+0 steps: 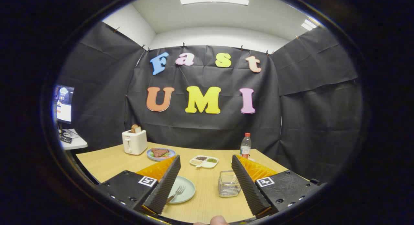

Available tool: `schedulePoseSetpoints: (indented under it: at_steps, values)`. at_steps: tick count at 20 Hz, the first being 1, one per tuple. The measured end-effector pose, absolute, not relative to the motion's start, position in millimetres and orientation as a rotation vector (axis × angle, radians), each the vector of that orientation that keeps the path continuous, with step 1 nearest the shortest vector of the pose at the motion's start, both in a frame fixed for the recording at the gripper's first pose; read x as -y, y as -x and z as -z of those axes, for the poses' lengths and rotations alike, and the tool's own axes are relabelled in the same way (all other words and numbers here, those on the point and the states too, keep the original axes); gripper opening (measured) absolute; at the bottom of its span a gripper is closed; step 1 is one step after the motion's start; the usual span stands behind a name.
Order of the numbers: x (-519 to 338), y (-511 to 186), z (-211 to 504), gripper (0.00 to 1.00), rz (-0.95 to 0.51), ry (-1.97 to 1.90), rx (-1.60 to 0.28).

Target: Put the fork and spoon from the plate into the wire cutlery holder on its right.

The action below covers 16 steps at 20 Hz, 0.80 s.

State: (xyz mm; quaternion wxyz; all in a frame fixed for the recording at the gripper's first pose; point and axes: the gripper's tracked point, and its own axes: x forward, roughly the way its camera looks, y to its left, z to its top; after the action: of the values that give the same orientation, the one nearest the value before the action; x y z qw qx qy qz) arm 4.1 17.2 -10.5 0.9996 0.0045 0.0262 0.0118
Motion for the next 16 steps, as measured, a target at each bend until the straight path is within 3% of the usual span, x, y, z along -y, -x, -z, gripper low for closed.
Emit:
schedulePoseSetpoints:
  at_steps: [16]
  values:
    - [-46,-15,34,0.95,-0.049,-0.003,-0.126]
